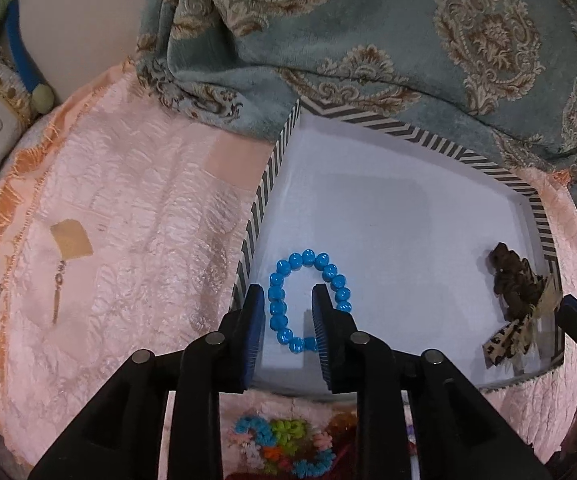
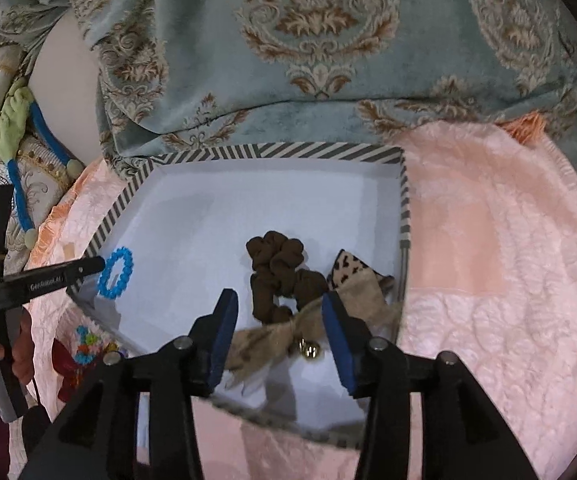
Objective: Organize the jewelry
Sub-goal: 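Carry both held items into the striped tray and open both grippers, then move the left gripper to the black velvet piece while the right moves to the black scrunchie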
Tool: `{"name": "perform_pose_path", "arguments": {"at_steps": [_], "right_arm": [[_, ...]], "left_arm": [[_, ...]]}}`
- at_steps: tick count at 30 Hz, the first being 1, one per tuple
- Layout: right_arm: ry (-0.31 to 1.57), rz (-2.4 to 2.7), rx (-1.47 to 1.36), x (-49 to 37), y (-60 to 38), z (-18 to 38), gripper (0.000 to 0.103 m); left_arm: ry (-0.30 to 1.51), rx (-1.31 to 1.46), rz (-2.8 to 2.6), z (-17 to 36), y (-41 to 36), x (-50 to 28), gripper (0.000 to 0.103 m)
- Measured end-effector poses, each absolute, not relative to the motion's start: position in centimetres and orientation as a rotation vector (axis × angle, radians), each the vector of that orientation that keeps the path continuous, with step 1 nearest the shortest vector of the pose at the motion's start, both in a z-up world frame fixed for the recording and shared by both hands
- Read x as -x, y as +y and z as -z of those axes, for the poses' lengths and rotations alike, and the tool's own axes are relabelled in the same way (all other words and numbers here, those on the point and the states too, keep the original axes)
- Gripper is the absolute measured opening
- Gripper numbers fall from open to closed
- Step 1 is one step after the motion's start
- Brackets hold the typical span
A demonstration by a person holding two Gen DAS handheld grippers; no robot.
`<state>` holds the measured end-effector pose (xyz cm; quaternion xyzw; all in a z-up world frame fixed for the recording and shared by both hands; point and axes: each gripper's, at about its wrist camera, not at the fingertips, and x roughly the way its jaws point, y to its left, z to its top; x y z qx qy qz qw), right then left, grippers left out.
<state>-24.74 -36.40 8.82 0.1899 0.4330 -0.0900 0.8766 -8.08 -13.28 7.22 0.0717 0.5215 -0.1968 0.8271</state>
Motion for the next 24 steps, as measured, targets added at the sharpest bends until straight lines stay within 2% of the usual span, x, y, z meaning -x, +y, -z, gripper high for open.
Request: {"name": "perform_pose_path", "arguments": {"at_steps": [6, 24], "right_arm": [[0.866, 0.185, -0.411, 27.2, -35.3, -10.4, 0.055], [0.852, 0.175, -0.398, 33.0, -31.0, -12.6, 0.06]], "left_arm": [[1.058, -0.168, 0.424, -9.3, -12.3, 10.4, 0.009], [0.962, -0.175, 0.446, -13.2, -8.4, 18.6, 0.009]]}}
